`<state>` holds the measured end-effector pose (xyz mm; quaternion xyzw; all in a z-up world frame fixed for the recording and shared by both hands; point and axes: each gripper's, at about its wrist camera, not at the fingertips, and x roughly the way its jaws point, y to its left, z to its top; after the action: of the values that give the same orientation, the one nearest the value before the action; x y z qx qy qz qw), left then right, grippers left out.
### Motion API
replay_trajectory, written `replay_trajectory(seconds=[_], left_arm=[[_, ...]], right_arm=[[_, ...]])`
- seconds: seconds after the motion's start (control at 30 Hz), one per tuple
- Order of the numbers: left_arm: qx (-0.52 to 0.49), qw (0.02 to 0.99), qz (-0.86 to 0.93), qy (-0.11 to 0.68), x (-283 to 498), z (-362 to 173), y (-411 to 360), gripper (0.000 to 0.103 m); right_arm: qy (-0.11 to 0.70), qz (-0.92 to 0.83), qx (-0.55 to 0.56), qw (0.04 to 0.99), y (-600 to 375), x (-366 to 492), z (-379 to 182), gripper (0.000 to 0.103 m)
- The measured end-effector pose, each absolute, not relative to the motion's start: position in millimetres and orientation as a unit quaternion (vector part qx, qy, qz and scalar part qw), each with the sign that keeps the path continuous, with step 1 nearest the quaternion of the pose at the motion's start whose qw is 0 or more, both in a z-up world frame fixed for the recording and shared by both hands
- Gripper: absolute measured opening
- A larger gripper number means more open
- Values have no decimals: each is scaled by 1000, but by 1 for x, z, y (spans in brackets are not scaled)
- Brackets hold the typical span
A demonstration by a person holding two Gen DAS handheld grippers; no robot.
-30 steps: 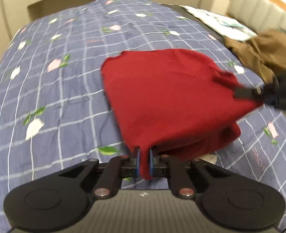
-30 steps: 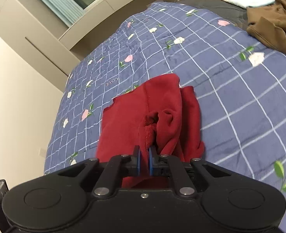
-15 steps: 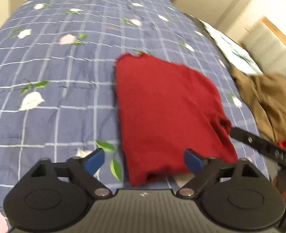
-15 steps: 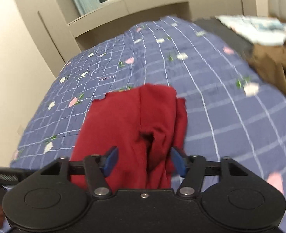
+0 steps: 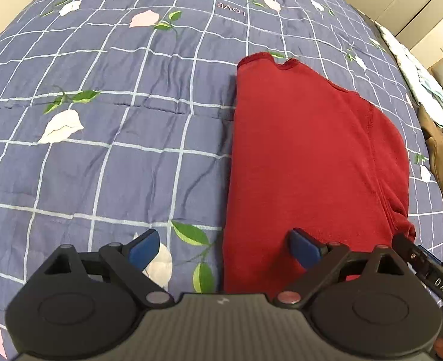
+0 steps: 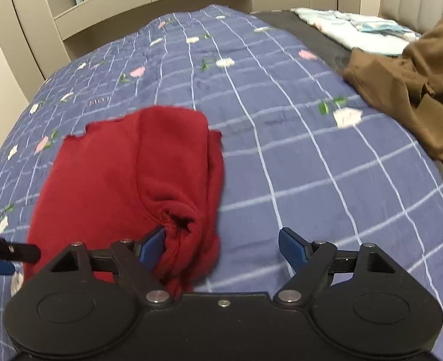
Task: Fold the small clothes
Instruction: 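Open the right tool and release the folded edge, then grasp the folded sweater end with the right tool while the left tool grasps too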
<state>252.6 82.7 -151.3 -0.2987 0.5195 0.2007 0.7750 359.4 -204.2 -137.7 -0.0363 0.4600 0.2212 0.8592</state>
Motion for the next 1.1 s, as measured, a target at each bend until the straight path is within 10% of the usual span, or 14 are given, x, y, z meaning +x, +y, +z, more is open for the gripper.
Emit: replay_trajectory(seconds=[1.1], left_arm=[[-290, 769, 219, 526, 285, -155, 94, 101]], right_arm=[[452, 240, -41, 858, -173, 417, -157, 86]])
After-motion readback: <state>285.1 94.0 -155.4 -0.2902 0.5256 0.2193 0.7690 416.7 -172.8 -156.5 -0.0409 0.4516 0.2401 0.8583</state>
